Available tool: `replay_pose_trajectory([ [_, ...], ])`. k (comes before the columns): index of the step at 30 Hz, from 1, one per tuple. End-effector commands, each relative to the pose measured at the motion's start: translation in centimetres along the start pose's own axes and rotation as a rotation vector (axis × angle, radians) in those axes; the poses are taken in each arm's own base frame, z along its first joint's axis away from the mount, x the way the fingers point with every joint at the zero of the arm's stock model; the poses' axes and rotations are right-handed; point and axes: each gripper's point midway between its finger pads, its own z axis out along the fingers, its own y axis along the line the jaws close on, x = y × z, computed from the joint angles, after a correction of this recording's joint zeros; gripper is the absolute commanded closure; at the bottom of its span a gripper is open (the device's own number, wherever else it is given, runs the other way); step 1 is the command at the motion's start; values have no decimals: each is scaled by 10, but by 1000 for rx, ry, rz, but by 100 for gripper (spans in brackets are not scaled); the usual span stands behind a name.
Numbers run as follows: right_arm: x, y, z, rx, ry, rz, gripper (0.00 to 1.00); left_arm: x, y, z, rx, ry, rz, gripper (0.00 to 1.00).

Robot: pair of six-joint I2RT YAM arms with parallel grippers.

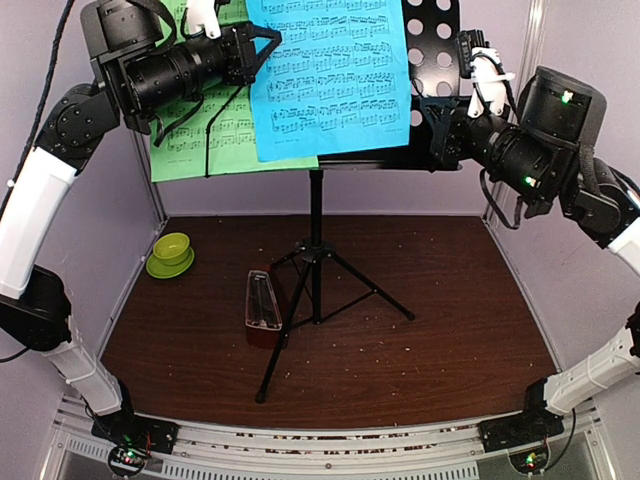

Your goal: Set up the instrument practice props

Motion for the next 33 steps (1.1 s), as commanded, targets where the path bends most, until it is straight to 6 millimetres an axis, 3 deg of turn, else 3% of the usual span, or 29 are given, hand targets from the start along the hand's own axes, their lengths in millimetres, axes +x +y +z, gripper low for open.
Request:
replay_pose_trajectory([
  [1, -27, -15, -13, 14, -113, 52, 100, -25, 9, -8, -48, -86, 5, 100],
  [7, -26, -11, -13, -5, -161, 35, 100, -29, 8, -8, -45, -110, 10, 100],
  [14, -25, 0, -13, -59, -190, 8, 100, -28, -17, 3, 41, -126, 67, 100],
  [33, -24, 6, -13, -86, -202, 6, 100, -22, -64, 22, 167, -185, 135, 100],
])
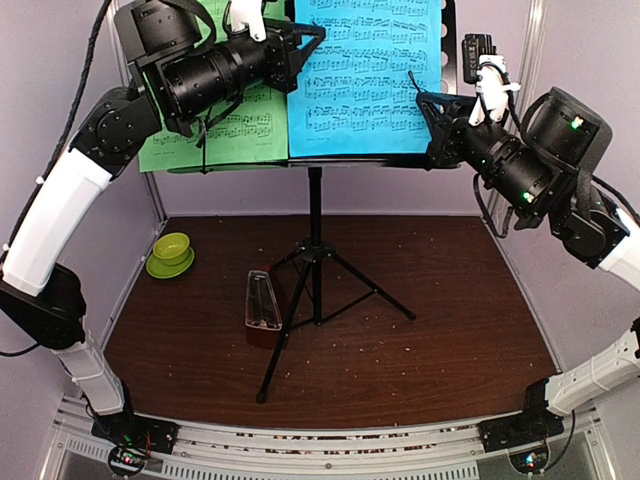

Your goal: Set up the instrument practice props

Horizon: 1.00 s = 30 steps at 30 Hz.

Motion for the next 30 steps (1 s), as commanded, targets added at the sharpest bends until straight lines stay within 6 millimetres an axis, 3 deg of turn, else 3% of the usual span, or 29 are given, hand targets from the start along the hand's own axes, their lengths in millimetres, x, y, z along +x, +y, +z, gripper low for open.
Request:
replay_pose_trajectory([
  [1, -16, -7, -7, -5, -50, 13, 100, -25, -10, 3, 35, -110, -16, 100],
  [19, -19, -7, -13, -20, -73, 26, 100, -6, -26, 20, 79, -81, -30, 100],
  [21, -19, -7, -13, -21, -73, 27, 100, -8, -24, 19, 72, -83, -33, 93],
  [24, -19, -7, -14, -21, -73, 30, 100, -12, -21, 17, 62, -92, -36, 70],
  [30, -16, -8, -14, -21, -65, 31, 90, -31, -16, 7, 51, -132, -41, 54],
])
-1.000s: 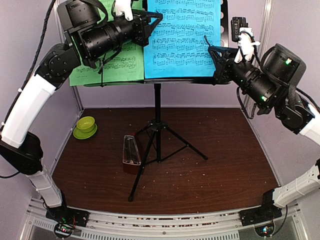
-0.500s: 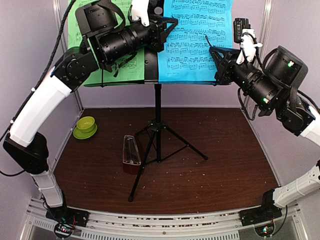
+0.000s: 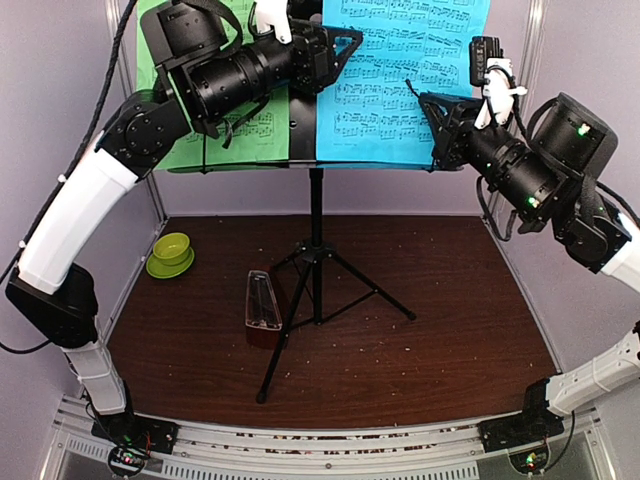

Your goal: Set up the instrument practice props

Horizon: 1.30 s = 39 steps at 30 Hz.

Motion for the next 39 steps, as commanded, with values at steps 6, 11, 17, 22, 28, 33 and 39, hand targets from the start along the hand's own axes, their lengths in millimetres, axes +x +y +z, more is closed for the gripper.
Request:
replay_pose_trajectory([
  [6, -13, -7, -8, 2, -33, 22, 74, -51, 1, -23, 22, -124, -6, 39],
  [11, -15, -8, -8, -1, -38, 25, 68, -61, -5, -33, 70, -143, -7, 30],
  [17, -18, -9, -12, -6, -42, 28, 54, -78, 7, -55, 50, -153, -15, 25],
  [22, -21, -9, -15, -24, -43, 28, 41, -90, 31, -83, -33, -143, -24, 24],
  [28, -23, -5, -21, -72, -29, 33, 27, -87, 81, -128, -226, -98, -84, 25],
  [33, -21, -6, -28, -99, 4, 34, 18, -79, 133, -188, -372, -99, -192, 31],
  [39, -17, -9, -41, -136, 53, 21, 6, -53, 161, -239, -537, -31, -199, 33],
])
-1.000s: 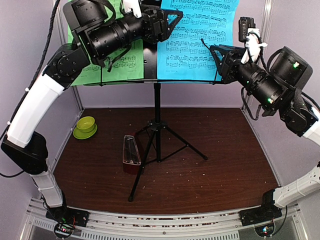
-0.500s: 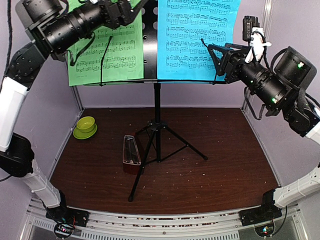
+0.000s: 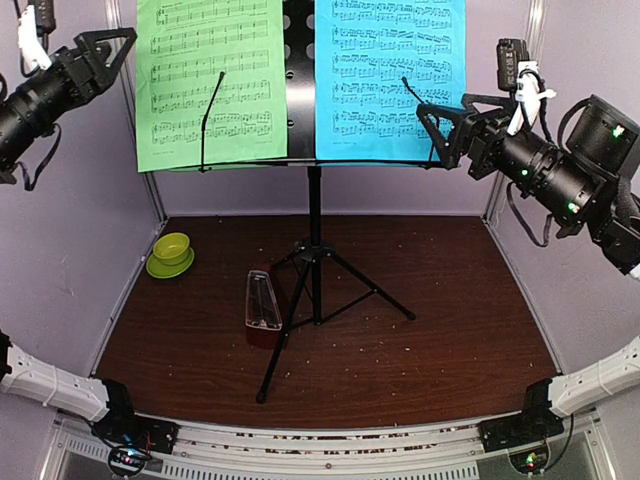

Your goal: Set up the instrument practice props

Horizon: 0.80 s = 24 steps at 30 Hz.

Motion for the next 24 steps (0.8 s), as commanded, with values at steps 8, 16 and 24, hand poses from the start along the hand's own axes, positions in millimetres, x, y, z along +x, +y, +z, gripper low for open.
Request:
replay_pose_trajectory([
  [8, 17, -1, -34, -103, 151, 4, 0, 56, 79, -51, -310, 164, -141, 31],
  [16, 69, -2, -57, -115, 266, 104, 0, 119, 115, -67, -462, 293, -236, 30],
  [24, 147, -4, -78, -86, 413, 168, 0, 195, 153, -75, -572, 408, -454, 26],
])
